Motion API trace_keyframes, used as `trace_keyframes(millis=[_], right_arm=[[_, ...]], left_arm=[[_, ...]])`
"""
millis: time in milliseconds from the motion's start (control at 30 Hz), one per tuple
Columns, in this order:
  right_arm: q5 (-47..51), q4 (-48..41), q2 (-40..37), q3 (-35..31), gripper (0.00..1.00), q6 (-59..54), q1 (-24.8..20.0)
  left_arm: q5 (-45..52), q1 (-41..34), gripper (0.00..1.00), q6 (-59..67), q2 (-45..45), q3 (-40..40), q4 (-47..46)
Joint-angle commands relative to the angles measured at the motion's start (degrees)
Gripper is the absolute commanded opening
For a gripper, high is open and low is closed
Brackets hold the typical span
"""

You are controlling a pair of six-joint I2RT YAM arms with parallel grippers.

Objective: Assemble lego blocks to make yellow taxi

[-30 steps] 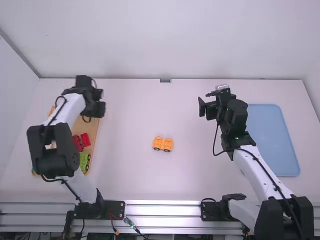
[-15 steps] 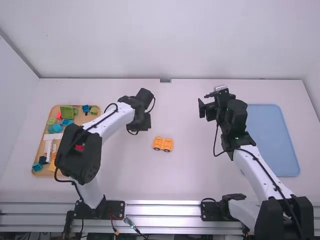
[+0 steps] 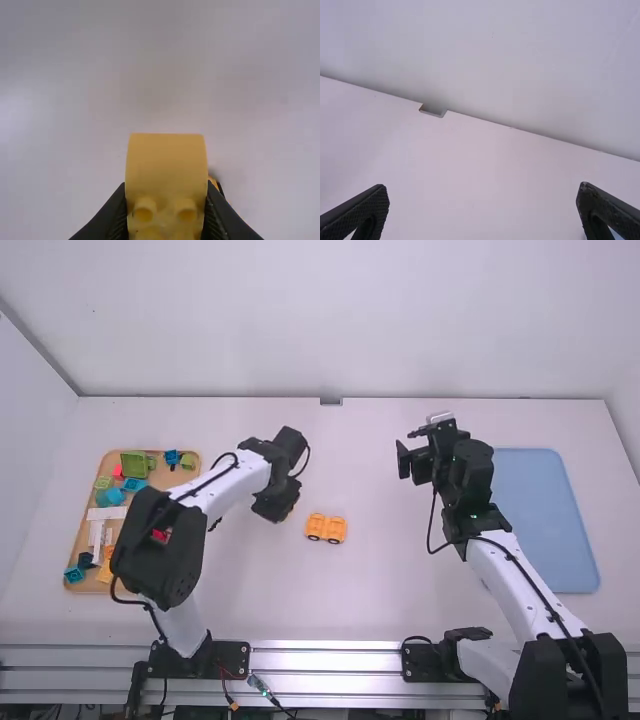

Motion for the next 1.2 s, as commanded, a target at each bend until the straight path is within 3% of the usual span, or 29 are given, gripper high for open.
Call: trace_keyframes(millis=[0, 200, 667, 700, 767, 867, 1067, 1167], right_arm=[[0.09, -0.26, 0.35, 1.90, 0.99, 0.26, 0.15], [0.07, -0.28, 0.35, 1.90, 0.99, 0.26, 0.17], [0.07, -1.36, 0.35, 1.90, 0.99, 0.24, 0.15], [0.07, -1.38, 0.35, 1.90, 0.99, 0.26, 0.17], [0.07, -1.38, 0.35, 1.90, 0.99, 0.24, 0.17], [0.07, -1.38, 0.35, 1.90, 0.99, 0.26, 0.15], [0.09, -1.36, 0.35, 1.90, 0.99, 0.22, 0.15], [0.07, -1.18, 0.35, 1.90, 0.99, 0.22, 0.15]], left_arm=[[-0.17, 0.33, 0.02, -12.52, -0.37, -3.10, 2.27], [-0.31, 0.39, 0.03, -14.80, -0.37, -9.90, 14.14], [-1.57, 0.68, 0.04, -18.01, -0.33, -13.60, 16.76], [-1.53, 0.68, 0.17, -17.99, -0.31, -13.60, 16.79], [-1.73, 0.68, 0.67, -17.99, -0.31, -13.60, 16.72], [-1.55, 0.68, 0.99, -17.49, -0.31, -13.60, 16.76], [-1.99, 0.59, 0.99, -15.85, -0.33, -13.25, 16.85], [0.26, 1.51, 0.99, -6.84, -1.33, -11.13, 16.00]])
